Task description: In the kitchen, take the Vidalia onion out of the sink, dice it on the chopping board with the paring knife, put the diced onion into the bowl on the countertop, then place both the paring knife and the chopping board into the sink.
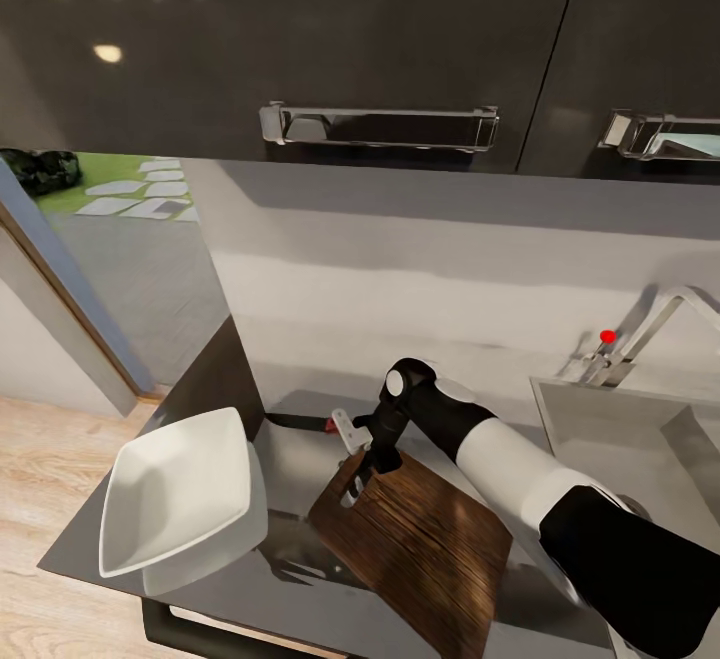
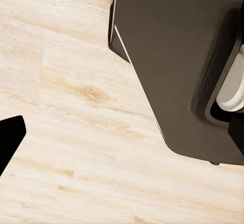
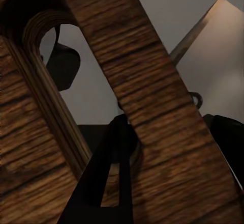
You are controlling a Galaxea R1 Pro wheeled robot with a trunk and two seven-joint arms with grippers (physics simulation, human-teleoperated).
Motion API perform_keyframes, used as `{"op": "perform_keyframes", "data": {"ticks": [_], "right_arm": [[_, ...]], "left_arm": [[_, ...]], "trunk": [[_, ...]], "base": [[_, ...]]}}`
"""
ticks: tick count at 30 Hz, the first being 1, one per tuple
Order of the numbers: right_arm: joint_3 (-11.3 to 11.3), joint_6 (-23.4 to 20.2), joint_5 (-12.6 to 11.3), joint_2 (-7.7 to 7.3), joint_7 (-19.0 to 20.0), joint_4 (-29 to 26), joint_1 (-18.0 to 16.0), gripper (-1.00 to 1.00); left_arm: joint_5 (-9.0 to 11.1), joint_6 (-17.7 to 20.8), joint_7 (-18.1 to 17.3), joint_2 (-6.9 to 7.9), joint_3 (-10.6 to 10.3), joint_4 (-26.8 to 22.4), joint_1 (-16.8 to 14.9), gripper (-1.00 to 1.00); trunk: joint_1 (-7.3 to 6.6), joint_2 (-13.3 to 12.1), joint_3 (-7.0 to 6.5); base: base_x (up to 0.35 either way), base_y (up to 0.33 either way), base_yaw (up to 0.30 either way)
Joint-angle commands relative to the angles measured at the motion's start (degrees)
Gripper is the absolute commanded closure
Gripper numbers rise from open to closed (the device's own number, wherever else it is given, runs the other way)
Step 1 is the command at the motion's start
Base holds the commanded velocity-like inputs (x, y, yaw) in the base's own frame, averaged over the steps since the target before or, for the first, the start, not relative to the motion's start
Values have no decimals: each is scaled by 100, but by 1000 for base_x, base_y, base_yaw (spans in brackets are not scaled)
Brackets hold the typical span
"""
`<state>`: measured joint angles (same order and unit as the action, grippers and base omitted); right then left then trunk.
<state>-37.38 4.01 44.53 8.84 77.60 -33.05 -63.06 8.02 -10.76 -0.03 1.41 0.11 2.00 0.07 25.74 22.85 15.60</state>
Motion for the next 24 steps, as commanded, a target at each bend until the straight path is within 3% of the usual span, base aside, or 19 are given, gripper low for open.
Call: {"op": "perform_keyframes", "data": {"ticks": [1,13,18,22,24], "right_arm": [[-13,36,21,-6,18,163,57,100],[79,7,12,-72,52,143,57,100],[365,-33,11,-146,82,117,57,100],[435,-47,11,-170,99,89,57,100],[479,-115,11,-271,112,61,57,100]], "left_arm": [[33,-31,-1,0,-6,11,-4,-100],[25,-31,-6,0,-20,11,-7,-100],[24,-31,-17,0,-20,7,-5,-100],[24,-31,-22,0,-20,3,-6,-100],[24,-31,-23,0,-19,3,-7,-100]], "trunk": [[5,7,10],[5,7,10],[5,7,10],[5,7,10],[5,7,10]], "base": [[0,0,0],[0,0,0],[0,0,0],[0,0,0],[0,0,0]]}}
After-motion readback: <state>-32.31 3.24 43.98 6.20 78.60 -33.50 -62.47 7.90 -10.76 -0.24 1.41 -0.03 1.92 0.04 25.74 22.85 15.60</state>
